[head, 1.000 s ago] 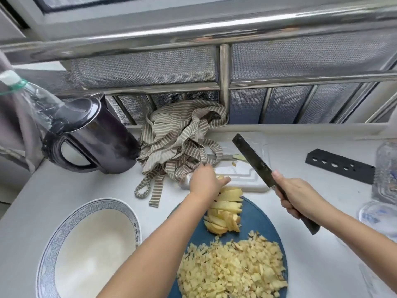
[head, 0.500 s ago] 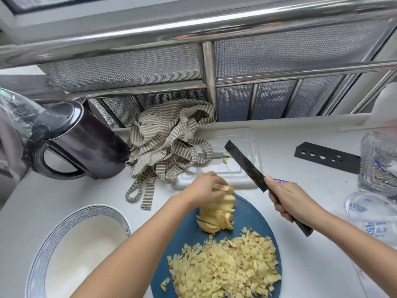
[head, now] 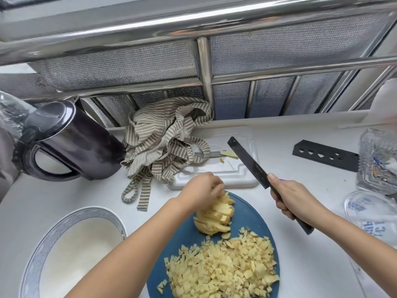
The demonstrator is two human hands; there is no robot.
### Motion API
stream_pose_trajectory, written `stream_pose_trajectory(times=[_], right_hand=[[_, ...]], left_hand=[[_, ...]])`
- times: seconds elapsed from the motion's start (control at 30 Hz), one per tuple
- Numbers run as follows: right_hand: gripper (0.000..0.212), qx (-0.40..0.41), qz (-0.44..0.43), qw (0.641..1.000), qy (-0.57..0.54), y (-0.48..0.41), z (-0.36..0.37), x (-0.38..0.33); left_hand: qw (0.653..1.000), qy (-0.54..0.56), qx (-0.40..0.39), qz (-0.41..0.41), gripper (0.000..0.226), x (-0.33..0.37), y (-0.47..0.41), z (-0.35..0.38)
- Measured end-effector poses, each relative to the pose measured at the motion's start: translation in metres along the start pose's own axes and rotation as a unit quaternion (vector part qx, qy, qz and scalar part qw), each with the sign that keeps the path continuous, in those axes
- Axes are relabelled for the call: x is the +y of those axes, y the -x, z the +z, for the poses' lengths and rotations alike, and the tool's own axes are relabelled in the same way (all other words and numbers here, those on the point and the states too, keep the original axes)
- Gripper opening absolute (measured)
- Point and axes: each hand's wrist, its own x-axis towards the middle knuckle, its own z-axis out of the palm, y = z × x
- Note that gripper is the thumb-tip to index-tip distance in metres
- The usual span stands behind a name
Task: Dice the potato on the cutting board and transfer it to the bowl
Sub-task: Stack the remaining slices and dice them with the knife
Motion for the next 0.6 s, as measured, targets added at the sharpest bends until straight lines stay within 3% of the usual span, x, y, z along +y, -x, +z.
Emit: stream_pose_trajectory(times=[0.23,0.43,0.6], right_hand=[[0.054,0.042,-0.004,0.998,-0.036,-0.005,-0.008,-0.007],[0.054,0.049,0.013,0.998,-0.042,0.000,-0.010,0.002],[0.055,0.045,0.028,0.998,-0.041,0.005,-0.007,0.008]], left_hand=[[0.994,-0.060,0.081,0.029,0.036,0.013,-0.079,-0.024],[0.987,-0.146,-0.039,0.044,0.031,0.016,-0.109,-0.027],[0.986,-0.141,-0.046,0.079,0.031,0.015,-0.092,-0.031]])
